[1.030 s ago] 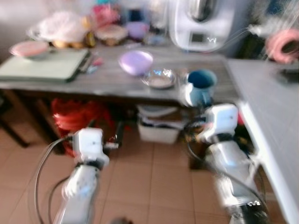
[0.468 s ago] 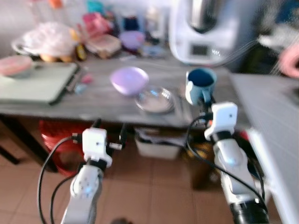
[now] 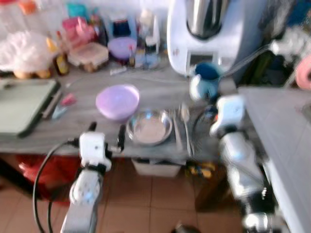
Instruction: Setting the table
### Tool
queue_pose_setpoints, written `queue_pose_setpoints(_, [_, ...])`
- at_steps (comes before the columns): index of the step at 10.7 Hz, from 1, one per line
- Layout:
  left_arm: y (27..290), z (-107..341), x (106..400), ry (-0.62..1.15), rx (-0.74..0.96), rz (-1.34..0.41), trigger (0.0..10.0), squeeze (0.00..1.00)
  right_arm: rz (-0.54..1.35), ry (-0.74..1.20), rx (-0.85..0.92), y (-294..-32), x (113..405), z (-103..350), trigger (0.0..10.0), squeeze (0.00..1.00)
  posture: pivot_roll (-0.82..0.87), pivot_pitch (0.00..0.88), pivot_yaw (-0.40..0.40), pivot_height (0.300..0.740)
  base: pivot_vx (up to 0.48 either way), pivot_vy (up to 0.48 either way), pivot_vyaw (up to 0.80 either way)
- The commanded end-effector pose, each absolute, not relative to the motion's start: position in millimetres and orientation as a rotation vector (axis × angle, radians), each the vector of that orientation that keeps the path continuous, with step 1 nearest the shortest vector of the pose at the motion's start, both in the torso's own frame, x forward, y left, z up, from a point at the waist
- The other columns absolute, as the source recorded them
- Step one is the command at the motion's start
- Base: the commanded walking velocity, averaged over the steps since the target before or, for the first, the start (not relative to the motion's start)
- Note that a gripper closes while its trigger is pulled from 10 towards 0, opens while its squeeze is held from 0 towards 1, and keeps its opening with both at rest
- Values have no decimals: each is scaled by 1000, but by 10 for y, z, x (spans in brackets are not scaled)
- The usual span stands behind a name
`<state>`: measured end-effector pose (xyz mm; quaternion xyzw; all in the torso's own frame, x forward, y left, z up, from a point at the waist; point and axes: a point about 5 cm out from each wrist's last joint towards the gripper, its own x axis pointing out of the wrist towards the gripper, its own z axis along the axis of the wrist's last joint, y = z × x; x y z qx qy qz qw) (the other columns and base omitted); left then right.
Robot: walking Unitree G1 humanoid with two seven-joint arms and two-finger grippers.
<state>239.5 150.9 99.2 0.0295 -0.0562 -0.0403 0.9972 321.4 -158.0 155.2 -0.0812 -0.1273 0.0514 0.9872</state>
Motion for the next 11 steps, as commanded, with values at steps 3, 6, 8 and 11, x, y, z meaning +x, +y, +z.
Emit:
queue_pose_setpoints(3, [1683,885,2246,-59,106,1,10000,0,244,-234,-47,-1451,3418,1636,10000,0,53,36,14,740,0,0,0])
queue_pose_setpoints(6, [1688,918,2228,-69,111,3,10000,0,385,-198,-81,-1398,3592,1630,10000,0,85,42,1,740,0,0,0])
queue_pose_setpoints(8, [1701,917,2182,-64,109,6,10000,0,368,-182,-99,-1454,3635,1589,10000,0,98,48,1,740,0,0,0])
queue_pose_setpoints(11, [1678,953,2189,-73,118,-14,10000,0,338,-127,-81,-1534,3622,1408,10000,0,107,55,13,740,0,0,0])
